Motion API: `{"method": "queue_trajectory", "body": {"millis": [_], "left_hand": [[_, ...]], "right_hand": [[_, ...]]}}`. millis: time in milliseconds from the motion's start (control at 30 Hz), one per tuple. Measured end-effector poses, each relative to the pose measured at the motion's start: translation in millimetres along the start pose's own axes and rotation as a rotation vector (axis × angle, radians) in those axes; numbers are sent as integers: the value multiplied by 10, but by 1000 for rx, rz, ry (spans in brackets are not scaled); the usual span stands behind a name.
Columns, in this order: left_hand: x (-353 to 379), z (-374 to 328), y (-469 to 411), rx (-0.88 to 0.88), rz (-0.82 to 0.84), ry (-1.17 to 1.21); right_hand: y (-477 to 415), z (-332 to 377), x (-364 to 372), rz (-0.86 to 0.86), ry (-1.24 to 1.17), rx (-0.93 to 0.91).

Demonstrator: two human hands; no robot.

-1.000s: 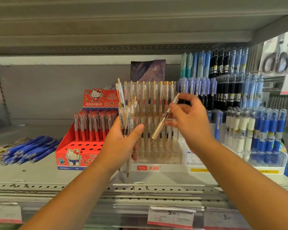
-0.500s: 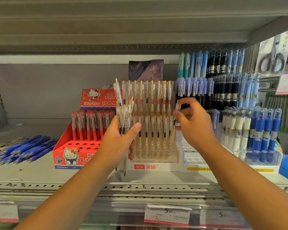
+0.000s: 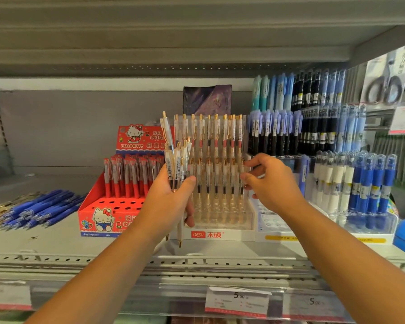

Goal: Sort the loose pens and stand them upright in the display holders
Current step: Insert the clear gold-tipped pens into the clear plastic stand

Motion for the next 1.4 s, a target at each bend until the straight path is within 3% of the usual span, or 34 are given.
{"method": "queue_trajectory", "body": {"millis": [167,367,500,633,900,1000,1200,1400], "left_hand": [[10,-36,27,8,-17,27],[-18,-85,38,42,-13,7],[-64,-87,51,51,16,-8],[-115,-89,69,74,68,11],[-148,-80,88,49,66,40],[-161,-82,88,18,25,87],[-271,-78,66,-52,-182,203],[-392,-9,52,-16,-253,-103]], "right_hand": [[31,-22,-41,-37,34,-28],[118,192,-37,-256,38,-164],[207,527,182,-41,-152,-309],[166,764,467,193,-473,-189],[27,898,672,264,-674,-85],[-1,879,688,212,-681,-65],[-62,787,583,-63,-777,-22],[-92,712,518,-120,-684,-103]]}}
Point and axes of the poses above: each hand's wrist, its own y-axis away from the middle knuckle, its own x-axis out of the palm, z = x × y, the point moved 3 cm from there along -y, towards the middle knuckle, and after that the axes turned 10 degrees about z, right-handed, at the moved point
